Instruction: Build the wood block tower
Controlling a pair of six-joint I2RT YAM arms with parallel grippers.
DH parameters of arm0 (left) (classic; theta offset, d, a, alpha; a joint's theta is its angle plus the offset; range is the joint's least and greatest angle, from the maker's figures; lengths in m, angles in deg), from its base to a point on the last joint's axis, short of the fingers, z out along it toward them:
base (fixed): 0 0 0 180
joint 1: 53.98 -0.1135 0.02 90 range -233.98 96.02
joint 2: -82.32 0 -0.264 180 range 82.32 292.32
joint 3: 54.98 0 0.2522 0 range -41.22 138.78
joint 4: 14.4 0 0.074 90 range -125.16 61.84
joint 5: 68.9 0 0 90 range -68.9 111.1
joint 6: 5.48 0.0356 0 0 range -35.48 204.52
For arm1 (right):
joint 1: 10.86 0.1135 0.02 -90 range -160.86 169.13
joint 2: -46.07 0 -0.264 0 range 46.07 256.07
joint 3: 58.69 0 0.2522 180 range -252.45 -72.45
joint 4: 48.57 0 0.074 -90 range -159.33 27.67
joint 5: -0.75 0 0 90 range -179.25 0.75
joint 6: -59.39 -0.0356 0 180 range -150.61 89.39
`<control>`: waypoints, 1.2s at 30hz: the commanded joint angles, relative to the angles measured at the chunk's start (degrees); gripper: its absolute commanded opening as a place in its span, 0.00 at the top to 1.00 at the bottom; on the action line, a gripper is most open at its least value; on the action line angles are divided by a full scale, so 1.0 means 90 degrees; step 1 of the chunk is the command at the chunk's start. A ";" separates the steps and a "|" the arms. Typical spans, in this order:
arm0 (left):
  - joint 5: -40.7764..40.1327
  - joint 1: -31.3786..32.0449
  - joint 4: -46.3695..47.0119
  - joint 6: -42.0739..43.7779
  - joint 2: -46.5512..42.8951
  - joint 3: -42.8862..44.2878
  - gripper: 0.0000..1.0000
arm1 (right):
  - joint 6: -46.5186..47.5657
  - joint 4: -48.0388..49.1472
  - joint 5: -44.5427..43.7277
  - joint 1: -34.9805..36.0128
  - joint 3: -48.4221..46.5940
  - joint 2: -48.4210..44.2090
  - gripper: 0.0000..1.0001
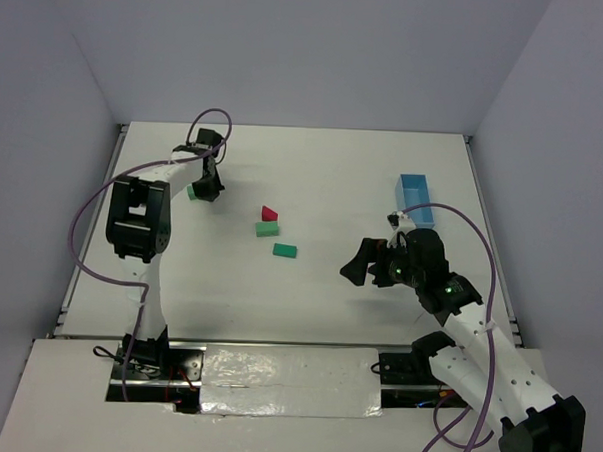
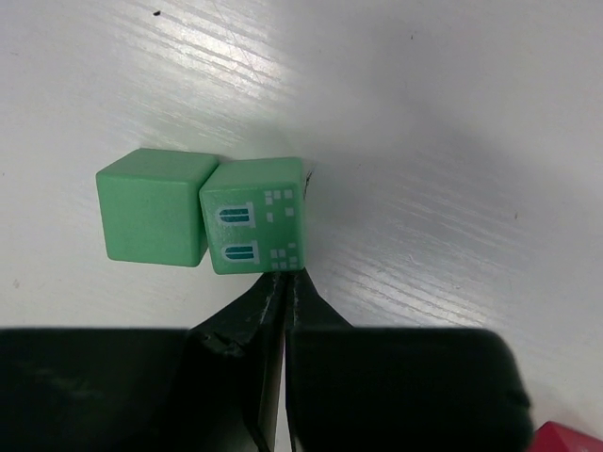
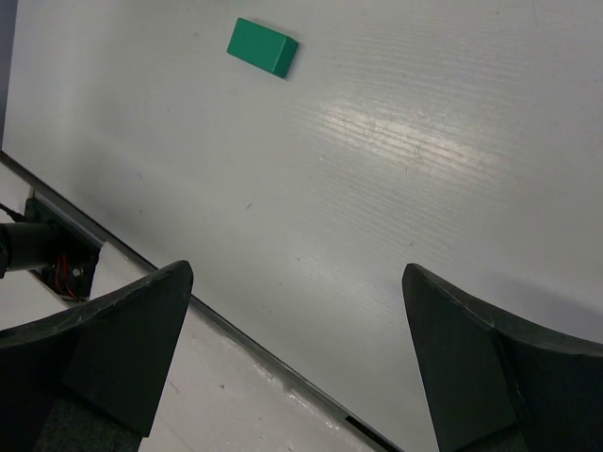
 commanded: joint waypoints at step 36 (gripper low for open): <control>0.0666 -0.0581 -0.0677 0.0658 -0.0386 0.0748 0.01 | 0.0089 0.0219 0.0137 0.0034 0.0030 -0.0053 0.00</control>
